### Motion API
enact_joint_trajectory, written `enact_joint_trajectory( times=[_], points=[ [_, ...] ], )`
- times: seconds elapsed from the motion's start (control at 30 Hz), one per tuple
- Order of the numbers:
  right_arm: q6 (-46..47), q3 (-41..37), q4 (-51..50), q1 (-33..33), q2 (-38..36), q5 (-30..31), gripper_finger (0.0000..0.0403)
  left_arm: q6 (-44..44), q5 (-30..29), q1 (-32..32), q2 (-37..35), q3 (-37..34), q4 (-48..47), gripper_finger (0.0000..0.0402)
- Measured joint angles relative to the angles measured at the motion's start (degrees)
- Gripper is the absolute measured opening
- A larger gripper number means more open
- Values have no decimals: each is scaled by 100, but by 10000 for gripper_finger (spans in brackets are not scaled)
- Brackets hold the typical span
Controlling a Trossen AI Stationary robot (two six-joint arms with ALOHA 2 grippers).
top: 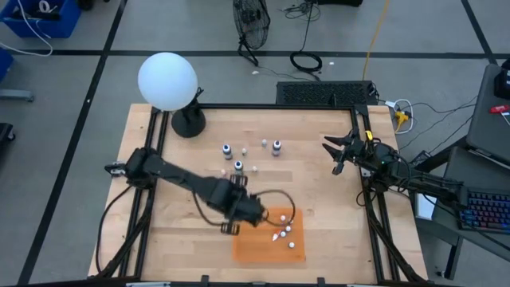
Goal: Pick & Place food coloring
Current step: Put the large green food coloring bottle into the orange container
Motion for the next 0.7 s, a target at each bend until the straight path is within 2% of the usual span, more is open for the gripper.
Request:
enact_joint_trajectory(
  times=[0.23, 0.5, 0.7],
  points=[
    [1, 1, 0, -2, 0, 1, 110, -68, 186, -221, 2, -572, 1181, 149],
    [1, 0, 0, 0, 0, 1, 110, -437, 548, -165, 2, -1379, 1693, 149],
    [0, 0, -1, -1, 0, 0, 110, -486, 1006, -112, 2, -1849, 2467, 149]
  ],
)
